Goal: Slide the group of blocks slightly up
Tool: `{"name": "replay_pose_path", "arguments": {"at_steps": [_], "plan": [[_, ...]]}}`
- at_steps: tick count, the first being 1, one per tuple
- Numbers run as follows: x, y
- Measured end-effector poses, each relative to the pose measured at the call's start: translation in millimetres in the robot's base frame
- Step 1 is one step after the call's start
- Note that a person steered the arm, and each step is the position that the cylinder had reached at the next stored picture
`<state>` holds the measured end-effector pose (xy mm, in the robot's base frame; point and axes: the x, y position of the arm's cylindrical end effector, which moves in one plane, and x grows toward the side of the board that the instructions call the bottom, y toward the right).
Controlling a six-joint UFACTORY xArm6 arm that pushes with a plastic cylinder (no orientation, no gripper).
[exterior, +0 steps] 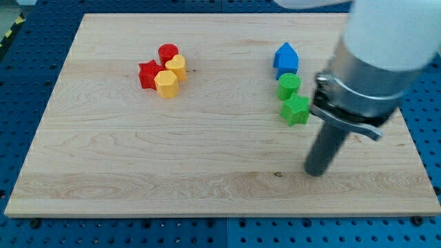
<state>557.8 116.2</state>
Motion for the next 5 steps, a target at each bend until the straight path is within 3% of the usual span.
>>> {"name": "replay_pose_path", "arguments": {"at_steps": [1, 3, 5], "plan": [[-3.2, -73.6], [-97.8, -200.1], [-128.7, -233.1]]}}
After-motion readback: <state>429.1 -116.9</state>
